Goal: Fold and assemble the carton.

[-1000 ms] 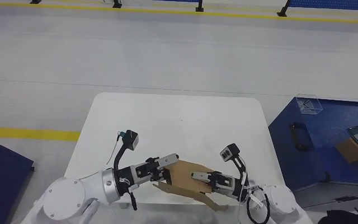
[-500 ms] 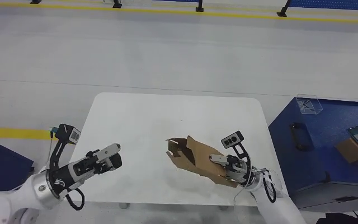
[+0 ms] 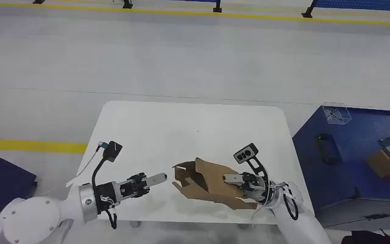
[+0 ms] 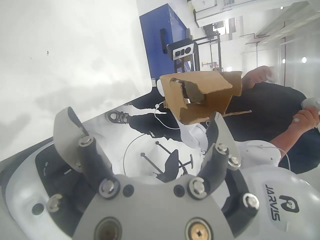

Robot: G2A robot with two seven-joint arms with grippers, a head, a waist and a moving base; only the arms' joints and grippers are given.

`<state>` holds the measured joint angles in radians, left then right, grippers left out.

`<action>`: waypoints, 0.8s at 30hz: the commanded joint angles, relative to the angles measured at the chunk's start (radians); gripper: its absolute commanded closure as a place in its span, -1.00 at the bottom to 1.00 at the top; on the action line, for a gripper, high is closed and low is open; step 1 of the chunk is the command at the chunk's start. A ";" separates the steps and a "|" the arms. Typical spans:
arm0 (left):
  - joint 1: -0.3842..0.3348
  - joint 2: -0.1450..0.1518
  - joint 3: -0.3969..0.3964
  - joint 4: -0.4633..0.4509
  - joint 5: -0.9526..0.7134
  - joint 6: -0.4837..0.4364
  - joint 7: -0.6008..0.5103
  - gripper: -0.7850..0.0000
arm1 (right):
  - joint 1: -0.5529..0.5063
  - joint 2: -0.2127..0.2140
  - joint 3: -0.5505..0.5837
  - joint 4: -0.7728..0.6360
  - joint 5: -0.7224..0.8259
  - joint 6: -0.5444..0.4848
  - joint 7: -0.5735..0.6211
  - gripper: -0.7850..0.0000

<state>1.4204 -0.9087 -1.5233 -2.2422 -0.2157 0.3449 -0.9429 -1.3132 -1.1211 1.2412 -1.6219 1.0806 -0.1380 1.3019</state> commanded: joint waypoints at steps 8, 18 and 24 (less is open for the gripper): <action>-0.090 -0.004 0.112 0.048 0.041 0.034 0.001 -1.00 | 0.006 -0.002 -0.004 -0.016 -0.027 0.027 0.001 1.00; -0.154 -0.006 0.161 0.121 0.053 0.056 0.000 -1.00 | 0.035 -0.009 0.009 -0.024 0.026 0.048 -0.020 1.00; -0.164 -0.006 0.175 0.152 0.045 0.050 0.001 -1.00 | 0.047 -0.015 0.007 -0.025 0.041 0.051 -0.028 1.00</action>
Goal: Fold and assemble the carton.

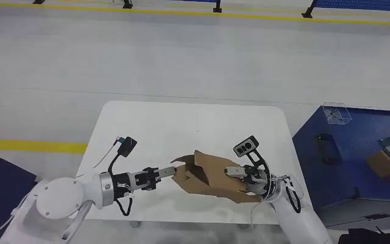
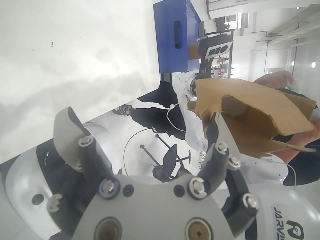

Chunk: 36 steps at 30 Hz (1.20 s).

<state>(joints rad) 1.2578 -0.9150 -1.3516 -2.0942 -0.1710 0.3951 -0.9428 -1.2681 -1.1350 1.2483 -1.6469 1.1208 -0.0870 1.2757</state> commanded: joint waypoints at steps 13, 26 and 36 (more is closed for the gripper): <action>0.049 0.011 -0.146 -0.004 -0.174 -0.023 -0.056 -1.00 | 0.022 -0.009 0.039 0.042 -0.025 -0.074 -0.102 1.00; 0.118 0.016 -0.107 -0.161 -0.110 -0.030 -0.029 -1.00 | -0.004 -0.013 0.015 0.026 -0.126 -0.097 -0.075 1.00; 0.038 0.015 0.001 -0.156 -0.047 0.043 -0.035 -1.00 | -0.026 -0.015 -0.004 0.011 -0.175 -0.105 -0.051 1.00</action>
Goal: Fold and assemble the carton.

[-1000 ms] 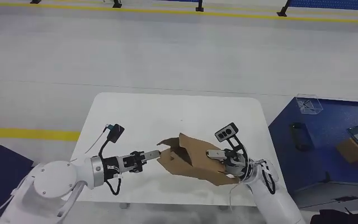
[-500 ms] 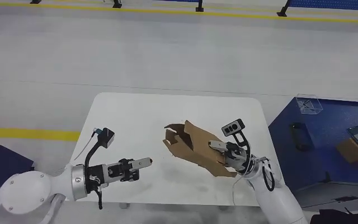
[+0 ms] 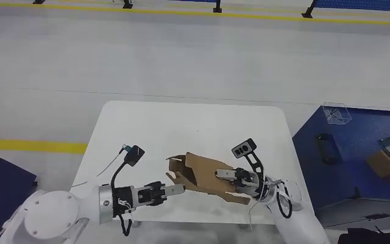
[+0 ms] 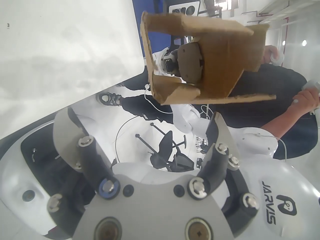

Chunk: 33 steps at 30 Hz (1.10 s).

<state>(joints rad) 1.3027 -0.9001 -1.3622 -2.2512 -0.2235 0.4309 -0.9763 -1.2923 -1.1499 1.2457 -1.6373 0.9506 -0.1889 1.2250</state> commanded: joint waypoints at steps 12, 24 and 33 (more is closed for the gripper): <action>-0.056 -0.001 0.099 0.021 0.064 0.070 -0.003 -1.00 | -0.005 -0.003 -0.015 -0.006 -0.047 -0.017 0.004 1.00; -0.075 -0.007 0.137 0.025 0.057 0.059 0.047 -1.00 | -0.013 -0.004 -0.015 -0.012 -0.047 -0.013 -0.003 1.00; 0.007 0.002 -0.050 0.039 -0.079 0.006 0.096 -1.00 | -0.019 -0.010 0.004 -0.003 0.088 0.027 -0.059 1.00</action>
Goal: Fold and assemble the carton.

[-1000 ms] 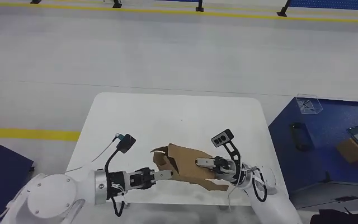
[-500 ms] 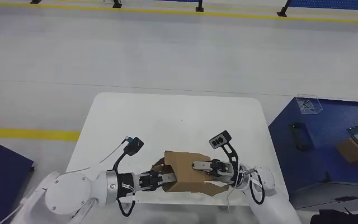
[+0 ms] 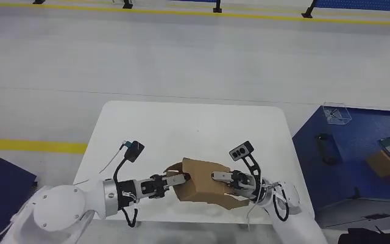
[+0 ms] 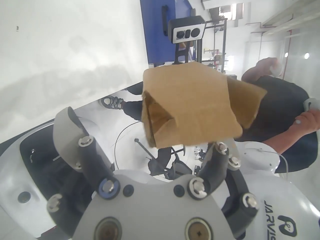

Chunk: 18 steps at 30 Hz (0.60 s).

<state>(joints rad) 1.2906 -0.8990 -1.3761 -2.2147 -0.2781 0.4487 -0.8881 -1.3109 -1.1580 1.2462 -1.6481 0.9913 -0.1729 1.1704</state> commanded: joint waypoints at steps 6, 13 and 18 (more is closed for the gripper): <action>0.135 0.009 -0.192 0.005 -0.088 -0.061 0.018 -1.00 | 0.013 -0.014 0.003 0.060 0.266 0.111 0.011 1.00; 0.187 0.014 -0.175 -0.040 -0.002 -0.098 0.015 -1.00 | 0.012 -0.023 -0.024 0.054 0.351 0.203 0.072 1.00; 0.177 0.012 -0.132 -0.068 0.027 -0.117 0.026 -1.00 | 0.005 -0.025 -0.038 0.040 0.317 0.222 0.101 1.00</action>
<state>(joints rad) 1.4698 -0.8862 -1.5149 -2.2795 -0.2558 0.3310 -0.8665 -1.3044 -1.1828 1.2109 -1.6057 1.3158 0.0465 1.2635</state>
